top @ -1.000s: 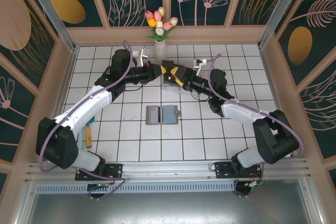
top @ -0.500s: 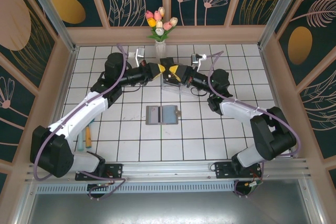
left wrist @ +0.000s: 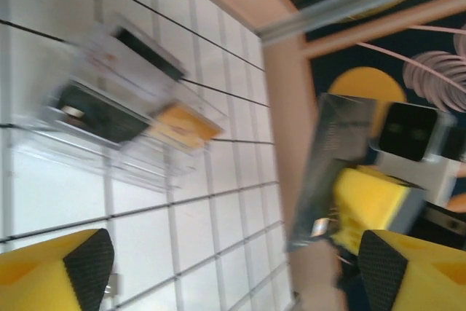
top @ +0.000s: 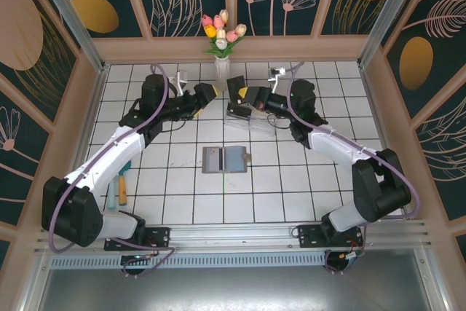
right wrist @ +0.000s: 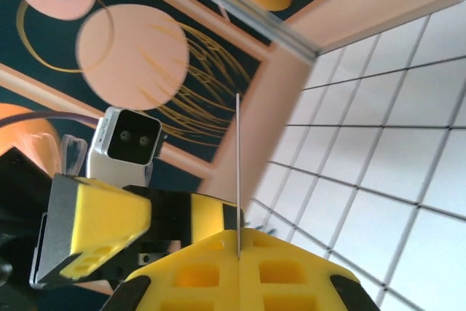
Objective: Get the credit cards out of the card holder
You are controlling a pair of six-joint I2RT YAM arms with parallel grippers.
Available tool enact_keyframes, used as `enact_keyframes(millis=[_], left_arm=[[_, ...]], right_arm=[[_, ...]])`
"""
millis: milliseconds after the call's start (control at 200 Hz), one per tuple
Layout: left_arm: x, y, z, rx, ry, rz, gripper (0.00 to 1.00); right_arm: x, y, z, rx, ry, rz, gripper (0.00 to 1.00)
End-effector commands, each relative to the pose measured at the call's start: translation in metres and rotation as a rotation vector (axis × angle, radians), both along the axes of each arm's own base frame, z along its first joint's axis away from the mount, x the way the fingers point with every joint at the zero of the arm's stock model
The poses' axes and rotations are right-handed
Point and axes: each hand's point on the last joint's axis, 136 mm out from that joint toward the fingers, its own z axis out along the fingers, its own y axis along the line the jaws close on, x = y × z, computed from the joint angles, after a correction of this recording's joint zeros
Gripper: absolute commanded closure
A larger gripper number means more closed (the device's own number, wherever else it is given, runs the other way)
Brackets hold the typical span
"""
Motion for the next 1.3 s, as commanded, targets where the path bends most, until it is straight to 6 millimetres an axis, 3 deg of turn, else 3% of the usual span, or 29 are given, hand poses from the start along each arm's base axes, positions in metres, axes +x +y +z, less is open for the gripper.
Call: enact_keyframes(millis=[0, 145, 320, 475, 636, 876, 911, 1296], left_arm=[[0.009, 0.031, -0.041, 0.165, 0.032, 0.075, 0.04], [0.011, 0.061, -0.069, 0.275, 0.050, 0.139, 0.01], [0.014, 0.094, -0.082, 0.404, 0.045, 0.184, 0.02], [0.012, 0.118, -0.101, 0.496, 0.077, 0.227, 0.01], [0.015, 0.119, -0.104, 0.510, 0.081, 0.219, 0.01], [0.014, 0.120, -0.116, 0.533, 0.110, 0.208, 0.01], [0.020, 0.119, -0.106, 0.526, 0.091, 0.213, 0.01], [0.023, 0.114, -0.118, 0.520, 0.128, 0.186, 0.02]], right_arm=[[0.014, -0.004, -0.018, -0.251, -0.144, -0.014, 1.00], [0.030, 0.002, -0.029, -0.407, -0.298, 0.046, 1.00], [0.041, 0.020, -0.029, -0.513, -0.502, 0.194, 1.00], [0.046, 0.026, -0.047, -0.635, -0.624, 0.328, 1.00], [0.029, 0.030, -0.072, -0.701, -0.761, 0.531, 1.00], [0.048, 0.022, -0.110, -0.861, -0.753, 0.584, 1.00], [0.049, 0.020, -0.114, -0.874, -0.751, 0.585, 1.00], [0.062, 0.012, -0.147, -0.974, -0.698, 0.595, 1.00]])
